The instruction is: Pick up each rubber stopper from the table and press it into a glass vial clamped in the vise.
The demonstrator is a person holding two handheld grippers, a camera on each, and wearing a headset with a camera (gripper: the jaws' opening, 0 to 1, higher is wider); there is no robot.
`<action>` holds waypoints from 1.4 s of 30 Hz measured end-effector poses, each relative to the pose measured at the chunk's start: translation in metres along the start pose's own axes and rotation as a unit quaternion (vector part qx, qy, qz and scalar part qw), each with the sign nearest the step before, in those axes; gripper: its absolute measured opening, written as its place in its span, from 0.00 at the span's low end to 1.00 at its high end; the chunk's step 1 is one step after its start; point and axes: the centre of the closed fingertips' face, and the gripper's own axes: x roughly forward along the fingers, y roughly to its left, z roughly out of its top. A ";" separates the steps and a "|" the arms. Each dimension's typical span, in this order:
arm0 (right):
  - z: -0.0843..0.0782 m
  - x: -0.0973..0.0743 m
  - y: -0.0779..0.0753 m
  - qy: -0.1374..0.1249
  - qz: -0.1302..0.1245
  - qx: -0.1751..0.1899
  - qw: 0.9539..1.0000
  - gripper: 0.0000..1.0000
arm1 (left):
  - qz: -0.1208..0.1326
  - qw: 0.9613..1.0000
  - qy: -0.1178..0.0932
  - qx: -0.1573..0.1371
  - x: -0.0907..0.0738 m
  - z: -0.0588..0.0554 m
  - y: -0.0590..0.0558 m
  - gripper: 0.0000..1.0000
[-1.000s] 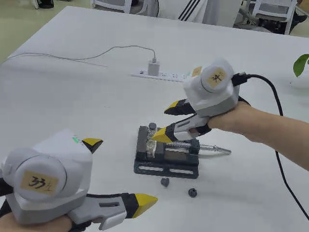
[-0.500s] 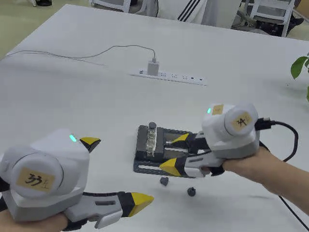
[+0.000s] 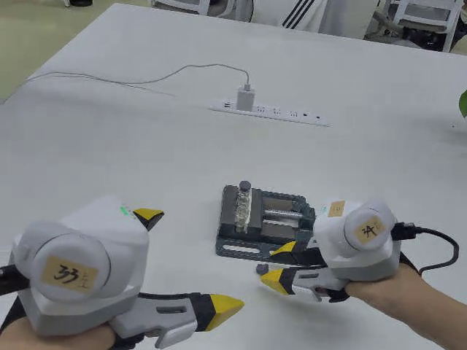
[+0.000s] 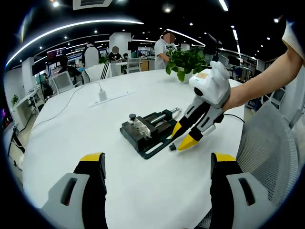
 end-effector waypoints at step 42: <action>0.051 -0.090 0.035 0.055 0.086 -0.047 0.994 0.07 | -0.094 0.993 -0.002 0.078 0.016 0.018 -0.055 0.54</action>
